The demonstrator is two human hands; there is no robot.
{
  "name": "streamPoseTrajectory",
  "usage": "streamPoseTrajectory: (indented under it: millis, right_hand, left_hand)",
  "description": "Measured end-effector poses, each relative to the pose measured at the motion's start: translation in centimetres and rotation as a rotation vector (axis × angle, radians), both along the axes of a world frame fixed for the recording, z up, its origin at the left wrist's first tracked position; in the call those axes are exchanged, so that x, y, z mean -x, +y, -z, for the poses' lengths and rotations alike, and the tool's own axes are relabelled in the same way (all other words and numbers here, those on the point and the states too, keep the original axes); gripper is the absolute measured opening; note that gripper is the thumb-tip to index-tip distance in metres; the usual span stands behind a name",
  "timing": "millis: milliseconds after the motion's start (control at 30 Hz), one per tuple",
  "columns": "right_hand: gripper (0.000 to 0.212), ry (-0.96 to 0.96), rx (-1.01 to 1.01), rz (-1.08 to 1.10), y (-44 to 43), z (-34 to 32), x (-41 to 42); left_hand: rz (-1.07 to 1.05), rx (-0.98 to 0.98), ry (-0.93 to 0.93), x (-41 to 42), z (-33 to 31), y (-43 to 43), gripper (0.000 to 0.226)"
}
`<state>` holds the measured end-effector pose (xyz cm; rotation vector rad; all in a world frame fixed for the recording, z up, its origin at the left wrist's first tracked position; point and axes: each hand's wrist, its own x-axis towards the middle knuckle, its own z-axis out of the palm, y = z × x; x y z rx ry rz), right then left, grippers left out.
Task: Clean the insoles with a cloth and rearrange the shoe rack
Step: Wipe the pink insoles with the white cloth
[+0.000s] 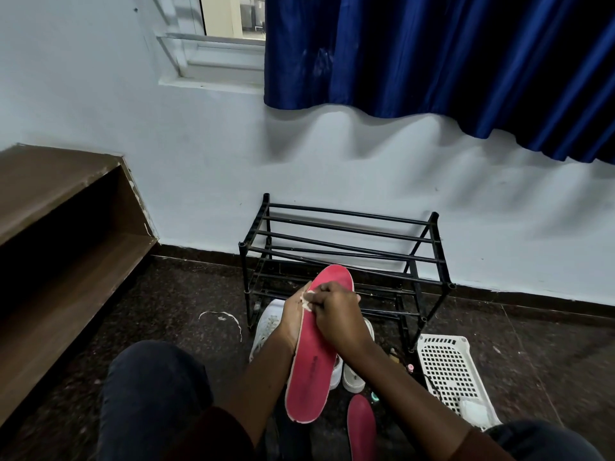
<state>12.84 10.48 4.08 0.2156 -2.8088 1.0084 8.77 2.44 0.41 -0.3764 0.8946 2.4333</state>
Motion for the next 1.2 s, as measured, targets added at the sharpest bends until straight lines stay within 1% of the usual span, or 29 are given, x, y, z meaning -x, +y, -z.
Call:
streamPoseTrajectory:
  millis: [33, 100, 133, 200, 233, 267, 333, 367, 400, 500, 567, 633, 700, 800, 867, 933, 1000, 1067, 1200]
  right_hand:
    - [0.023, 0.035, -0.033, 0.02, 0.2, 0.0, 0.6]
    - [0.023, 0.101, -0.094, 0.083, 0.8, -0.4, 1.9]
    - [0.024, 0.118, -0.122, 0.128, 1.2, -0.6, 2.5]
    - [0.025, 0.114, -0.152, 0.217, 1.9, -1.0, 3.5]
    - [0.025, 0.104, -0.162, 0.245, 2.2, -1.0, 3.8]
    - [0.025, 0.098, -0.171, 0.257, 2.3, -1.1, 3.9]
    - [0.024, 0.106, -0.168, 0.254, 2.1, -1.0, 3.6]
    - [0.024, 0.119, -0.145, 0.245, 1.9, -0.9, 3.4]
    - [0.023, 0.12, -0.113, 0.233, 1.7, -0.7, 3.1]
    - [0.022, 0.088, -0.052, 0.164, 0.8, -0.3, 1.9]
    - [0.021, 0.089, -0.02, 0.102, 0.3, -0.2, 1.2]
    - [0.021, 0.075, -0.04, 0.048, 0.3, -0.3, 0.6]
    - [0.023, 0.057, -0.103, 0.022, 0.6, -0.4, 0.6]
    - [0.018, 0.092, -0.154, 0.05, 0.9, -0.7, 1.5]
    - [0.017, 0.131, -0.191, 0.106, 1.4, -0.9, 2.6]
    - [0.019, 0.136, -0.181, 0.182, 2.2, -1.2, 3.5]
    - [0.021, 0.124, -0.157, 0.208, 2.7, -1.2, 4.1]
    - [0.022, 0.104, -0.142, 0.19, 2.6, -1.0, 3.7]
    - [0.021, 0.016, -0.044, 0.105, 1.6, -0.5, 1.0]
  left_hand:
    - [0.02, -0.032, 0.031, -0.5, -0.6, 0.1, 0.019]
    - [0.111, -0.105, 0.102, -1.1, -1.5, 0.3, 0.041]
    - [0.12, -0.111, 0.121, -1.3, -1.7, 0.4, 0.04]
    - [0.144, -0.094, 0.118, -2.0, -2.8, 0.3, 0.024]
    - [0.129, -0.083, 0.074, -2.0, -2.8, 0.3, 0.019]
    - [0.117, -0.076, 0.036, -1.7, -2.3, 0.2, 0.023]
    - [0.091, -0.06, -0.022, -1.2, -1.3, -0.1, 0.055]
    - [0.094, -0.082, -0.024, -1.1, -1.2, -0.2, 0.066]
    - [0.096, -0.078, -0.015, -1.1, -1.1, -0.3, 0.07]
    - [0.119, -0.103, 0.033, -1.0, -1.2, -0.2, 0.063]
    - [0.133, -0.061, 0.024, -0.8, -1.0, -0.3, 0.061]
    - [0.152, 0.013, 0.011, -0.8, -1.3, -0.4, 0.063]
    - [0.149, 0.041, -0.004, -0.8, -1.3, -0.4, 0.063]
    - [0.123, 0.008, -0.009, -0.7, -1.1, -0.1, 0.069]
    - [0.106, -0.004, 0.005, -0.6, -1.0, 0.2, 0.067]
    - [0.09, -0.005, -0.009, -0.8, -1.1, 0.0, 0.067]
    - [0.095, 0.013, -0.01, -0.8, -0.9, -0.2, 0.069]
    - [0.09, 0.019, -0.006, -0.8, -0.9, -0.4, 0.071]
    - [0.094, 0.05, -0.018, -0.5, -0.8, -0.6, 0.073]
